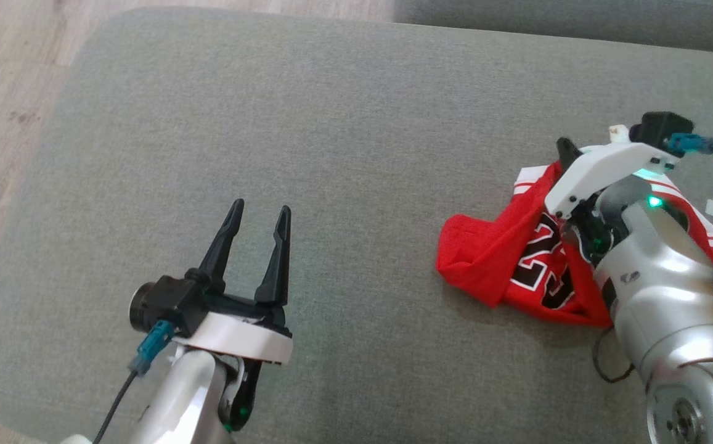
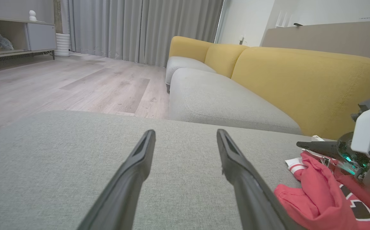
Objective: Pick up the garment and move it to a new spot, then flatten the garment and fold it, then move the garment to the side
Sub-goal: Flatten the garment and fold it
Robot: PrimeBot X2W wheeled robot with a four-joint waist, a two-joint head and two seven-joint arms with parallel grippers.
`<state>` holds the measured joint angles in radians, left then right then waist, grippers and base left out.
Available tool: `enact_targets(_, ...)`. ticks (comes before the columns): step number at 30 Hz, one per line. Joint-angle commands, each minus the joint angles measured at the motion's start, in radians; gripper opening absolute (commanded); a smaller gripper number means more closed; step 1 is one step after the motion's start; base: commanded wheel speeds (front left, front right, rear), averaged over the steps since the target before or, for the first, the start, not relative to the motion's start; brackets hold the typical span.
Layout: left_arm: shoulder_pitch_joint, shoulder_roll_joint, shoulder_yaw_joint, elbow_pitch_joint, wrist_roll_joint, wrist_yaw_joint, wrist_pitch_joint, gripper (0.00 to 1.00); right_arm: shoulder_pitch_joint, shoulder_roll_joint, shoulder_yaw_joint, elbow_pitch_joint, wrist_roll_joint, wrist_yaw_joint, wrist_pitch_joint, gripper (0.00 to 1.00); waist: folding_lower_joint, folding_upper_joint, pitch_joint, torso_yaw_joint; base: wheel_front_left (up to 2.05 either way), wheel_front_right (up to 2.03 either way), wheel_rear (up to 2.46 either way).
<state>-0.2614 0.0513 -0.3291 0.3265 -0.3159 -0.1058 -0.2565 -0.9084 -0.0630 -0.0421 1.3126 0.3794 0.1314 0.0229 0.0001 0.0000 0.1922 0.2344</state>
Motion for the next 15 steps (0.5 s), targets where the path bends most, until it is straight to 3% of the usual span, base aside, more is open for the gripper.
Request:
enact_targets(1,-0.037,0.002,0.030,-0.025,0.007,-0.005,-0.005,1.00,-0.056,0.013,0.006,-0.023,-0.024,-0.001,-0.034,0.00,-0.0001,0.0000,0.000,0.008,0.00,0.00,0.00)
enact_targets(4,-0.038,0.001,0.030,-0.024,0.007,-0.007,-0.005,1.00,-0.103,0.013,0.023,-0.022,-0.015,-0.001,-0.080,0.00,-0.0001,0.0000,0.000,0.021,0.00,0.00,0.00)
enact_targets(12,-0.027,0.000,0.045,-0.039,0.011,-0.007,-0.005,1.00,-0.109,0.013,0.307,-0.192,0.066,-0.001,-0.234,0.00,-0.0001,0.0000,-0.024,0.017,0.00,0.00,0.00)
enact_targets(15,-0.018,0.000,0.064,-0.057,0.016,-0.004,-0.005,1.00,-0.079,0.013,0.365,-0.254,0.023,-0.001,-0.269,0.00,-0.0001,0.0000,-0.039,-0.012,0.00,0.00,0.00)
